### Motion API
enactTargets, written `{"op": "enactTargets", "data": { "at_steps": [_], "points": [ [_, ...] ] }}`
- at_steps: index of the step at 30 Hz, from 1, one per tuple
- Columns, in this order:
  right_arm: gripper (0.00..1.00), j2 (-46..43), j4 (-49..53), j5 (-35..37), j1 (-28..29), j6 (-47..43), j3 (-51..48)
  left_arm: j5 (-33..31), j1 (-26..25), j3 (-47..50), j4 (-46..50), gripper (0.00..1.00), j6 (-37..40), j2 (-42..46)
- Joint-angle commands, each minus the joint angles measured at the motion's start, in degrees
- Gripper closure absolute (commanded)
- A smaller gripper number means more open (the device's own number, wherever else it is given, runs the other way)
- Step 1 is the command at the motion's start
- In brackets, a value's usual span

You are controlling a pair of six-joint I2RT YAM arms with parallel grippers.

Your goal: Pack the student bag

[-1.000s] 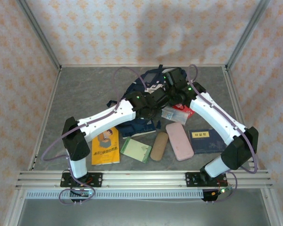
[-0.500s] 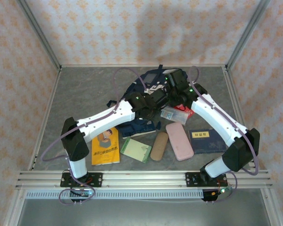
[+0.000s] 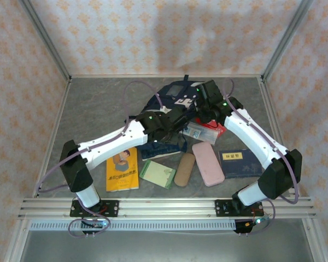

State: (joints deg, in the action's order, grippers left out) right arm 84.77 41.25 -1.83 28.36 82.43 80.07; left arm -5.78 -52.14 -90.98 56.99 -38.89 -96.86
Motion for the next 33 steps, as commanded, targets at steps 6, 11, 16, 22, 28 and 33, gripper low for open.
{"op": "enactTargets", "data": {
  "at_steps": [6, 11, 16, 22, 28, 33],
  "points": [
    [1.0, -3.26, -4.19, 2.19, -3.74, -2.32, -1.57, -3.92, 2.86, 7.1, 6.2, 1.0, 0.9, 8.23],
    [1.0, -3.11, -5.28, 1.66, -4.91, -4.05, -2.33, -2.61, 5.66, 11.09, 5.08, 1.0, 1.79, 12.25],
    [1.0, -3.37, -7.25, 0.38, -7.19, -6.89, -4.29, -1.34, 8.33, 15.61, 4.54, 1.0, 2.7, 15.91],
    [1.0, -3.23, -10.24, -1.43, -8.85, -7.73, -7.62, 1.64, 10.85, 21.35, 2.29, 1.0, 2.99, 19.35],
    [1.0, -1.34, -10.46, -5.45, -8.8, -6.32, -6.25, 12.08, 9.13, 23.88, -7.33, 0.86, 3.47, 21.76],
    [1.0, -0.88, -8.59, -5.38, -8.66, -6.33, -3.63, 10.22, 3.37, 20.6, -11.06, 0.56, 1.67, 18.56]
  ]
}}
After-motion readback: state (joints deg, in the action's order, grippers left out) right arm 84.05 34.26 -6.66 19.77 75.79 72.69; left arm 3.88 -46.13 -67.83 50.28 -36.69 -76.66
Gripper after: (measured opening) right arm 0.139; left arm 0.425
